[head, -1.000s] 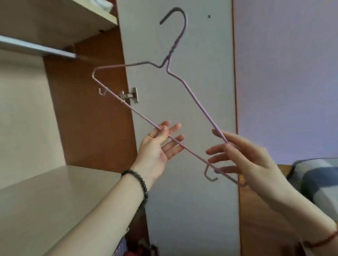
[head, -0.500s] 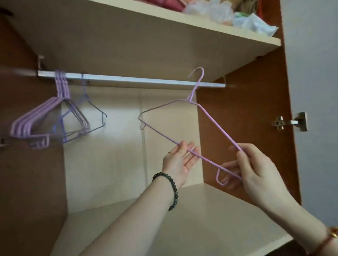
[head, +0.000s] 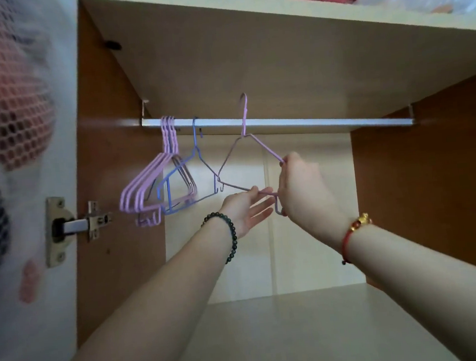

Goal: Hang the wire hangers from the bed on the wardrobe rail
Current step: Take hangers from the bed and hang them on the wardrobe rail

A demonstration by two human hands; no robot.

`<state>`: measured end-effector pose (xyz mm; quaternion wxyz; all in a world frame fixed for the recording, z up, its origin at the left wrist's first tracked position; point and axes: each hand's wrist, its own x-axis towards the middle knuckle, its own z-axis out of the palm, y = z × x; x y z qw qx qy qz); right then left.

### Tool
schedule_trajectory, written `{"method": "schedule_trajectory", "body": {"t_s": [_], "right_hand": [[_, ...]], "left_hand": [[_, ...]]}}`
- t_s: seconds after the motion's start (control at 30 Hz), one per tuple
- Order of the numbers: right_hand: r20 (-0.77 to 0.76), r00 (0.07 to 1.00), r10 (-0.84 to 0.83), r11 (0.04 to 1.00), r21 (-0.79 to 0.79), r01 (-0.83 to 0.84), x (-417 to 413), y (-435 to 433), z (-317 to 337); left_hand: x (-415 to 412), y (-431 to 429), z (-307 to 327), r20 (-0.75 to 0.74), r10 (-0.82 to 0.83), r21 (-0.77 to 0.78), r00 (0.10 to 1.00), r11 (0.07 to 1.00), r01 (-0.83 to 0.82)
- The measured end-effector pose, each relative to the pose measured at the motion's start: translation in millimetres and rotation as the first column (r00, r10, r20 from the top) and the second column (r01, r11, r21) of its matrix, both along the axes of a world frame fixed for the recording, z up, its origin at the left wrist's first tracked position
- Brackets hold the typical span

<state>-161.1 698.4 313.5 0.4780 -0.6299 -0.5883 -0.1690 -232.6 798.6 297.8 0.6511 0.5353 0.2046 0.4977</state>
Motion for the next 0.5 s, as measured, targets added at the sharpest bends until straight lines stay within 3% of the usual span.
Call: {"method": "schedule_trajectory", "body": {"t_s": [0.3,0.5], "right_hand": [[0.185,0.981,-0.057,0.994,-0.086,0.074,-28,43,23],[0.133,0.988,0.081,0.986,-0.159,-0.06,-28,63,15]], "left_hand": [[-18,36,0,-0.024,0.057,0.06,0.998,0.997,-0.056],[-20,52,-21,0.045,0.118,0.06,0.992,0.991,-0.12]]}}
